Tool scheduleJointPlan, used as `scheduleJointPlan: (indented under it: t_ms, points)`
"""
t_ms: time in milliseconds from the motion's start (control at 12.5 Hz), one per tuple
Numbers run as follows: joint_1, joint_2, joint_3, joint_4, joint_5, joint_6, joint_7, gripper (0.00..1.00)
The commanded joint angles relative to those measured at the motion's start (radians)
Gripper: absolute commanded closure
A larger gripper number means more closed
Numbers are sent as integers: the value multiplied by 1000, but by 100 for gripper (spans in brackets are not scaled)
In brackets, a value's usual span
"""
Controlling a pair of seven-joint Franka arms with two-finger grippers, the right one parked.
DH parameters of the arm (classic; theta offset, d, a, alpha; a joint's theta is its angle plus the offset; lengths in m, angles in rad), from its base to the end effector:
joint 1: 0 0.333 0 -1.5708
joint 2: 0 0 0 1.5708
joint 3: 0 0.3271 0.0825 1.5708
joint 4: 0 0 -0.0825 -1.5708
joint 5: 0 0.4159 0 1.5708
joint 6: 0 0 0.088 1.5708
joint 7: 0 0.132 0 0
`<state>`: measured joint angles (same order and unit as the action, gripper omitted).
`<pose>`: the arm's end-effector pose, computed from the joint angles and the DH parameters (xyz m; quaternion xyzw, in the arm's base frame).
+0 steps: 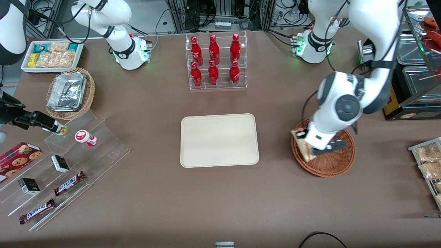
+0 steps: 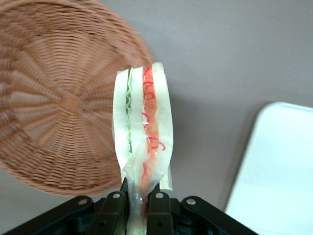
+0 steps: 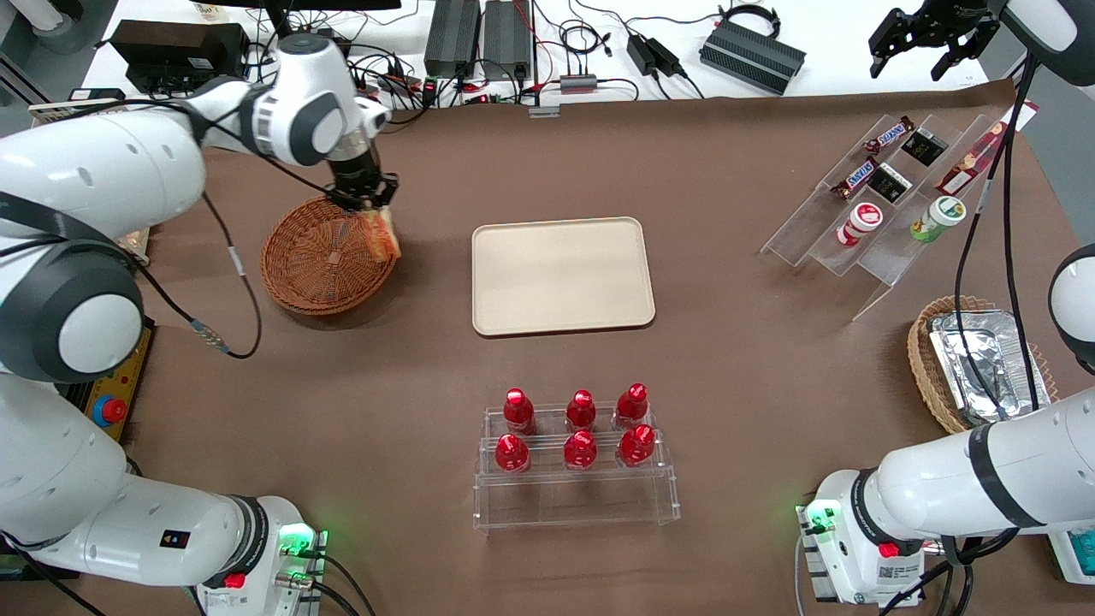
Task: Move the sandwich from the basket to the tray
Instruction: 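Carry the held sandwich with the left gripper over the cream tray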
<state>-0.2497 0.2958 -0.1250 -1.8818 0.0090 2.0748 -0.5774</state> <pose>0.5940 -0.2300 0.3135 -0.9936 -0.1004 0.0512 0.0102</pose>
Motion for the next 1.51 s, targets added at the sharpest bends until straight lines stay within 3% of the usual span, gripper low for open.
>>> scheduleJointPlan:
  t_ms: [0, 797, 1435]
  points:
    - [-120, 87, 12, 113, -15, -28, -79, 100]
    - [-397, 385, 12, 466, -37, -28, -202, 100]
    - [-444, 491, 7, 556, -61, -22, -239, 100]
